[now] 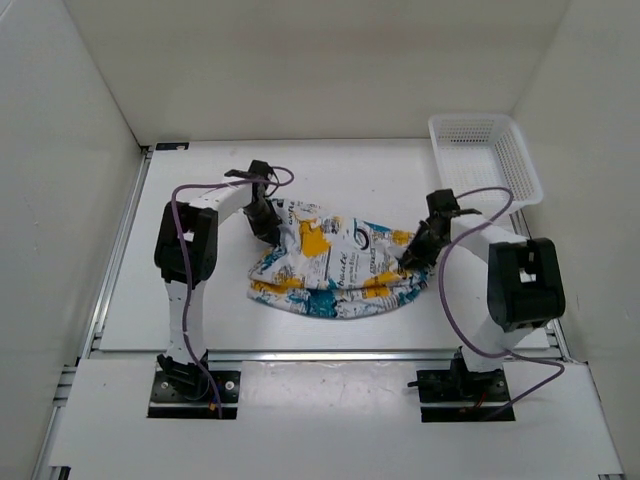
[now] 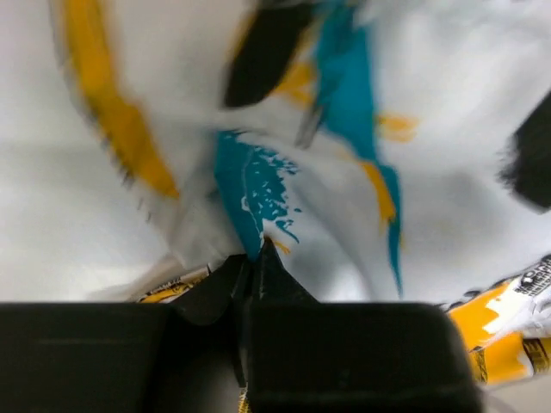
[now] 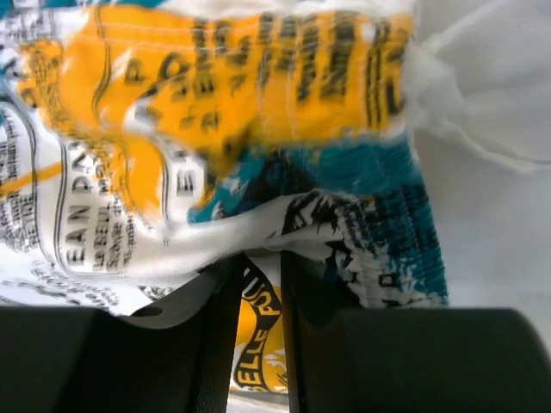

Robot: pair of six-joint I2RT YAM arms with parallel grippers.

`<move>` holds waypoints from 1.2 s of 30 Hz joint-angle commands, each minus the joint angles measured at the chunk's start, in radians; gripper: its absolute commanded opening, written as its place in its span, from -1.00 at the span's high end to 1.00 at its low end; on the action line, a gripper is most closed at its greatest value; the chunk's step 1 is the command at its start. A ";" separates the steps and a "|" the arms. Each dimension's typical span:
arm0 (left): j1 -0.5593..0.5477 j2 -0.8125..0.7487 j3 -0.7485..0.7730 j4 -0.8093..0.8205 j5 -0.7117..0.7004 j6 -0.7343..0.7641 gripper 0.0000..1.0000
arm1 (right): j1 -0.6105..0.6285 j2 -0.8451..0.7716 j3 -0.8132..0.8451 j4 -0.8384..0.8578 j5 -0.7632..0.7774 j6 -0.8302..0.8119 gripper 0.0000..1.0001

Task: Fold and stack the shorts
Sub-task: Fold the shorts

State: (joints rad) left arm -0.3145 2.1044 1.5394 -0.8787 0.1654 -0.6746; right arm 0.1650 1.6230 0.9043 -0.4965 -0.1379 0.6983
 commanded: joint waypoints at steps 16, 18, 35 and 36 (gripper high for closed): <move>0.153 -0.348 -0.259 -0.040 0.002 0.142 -0.66 | -0.094 -0.196 0.088 -0.030 0.075 -0.042 -0.05; 0.153 -0.348 -0.298 -0.029 0.025 0.142 -0.71 | -0.134 -0.187 0.062 -0.021 0.046 -0.042 -0.05; 0.153 -0.222 -0.262 0.027 -0.017 0.133 0.07 | -0.168 -0.005 0.050 0.073 -0.069 -0.062 0.51; 0.153 -0.222 -0.262 0.027 -0.017 0.124 0.23 | -0.168 -0.005 0.050 0.073 -0.069 -0.062 0.64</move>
State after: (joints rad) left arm -0.1593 1.8935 1.2453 -0.8692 0.1642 -0.5484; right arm -0.0044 1.6230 0.9459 -0.4507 -0.1883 0.6437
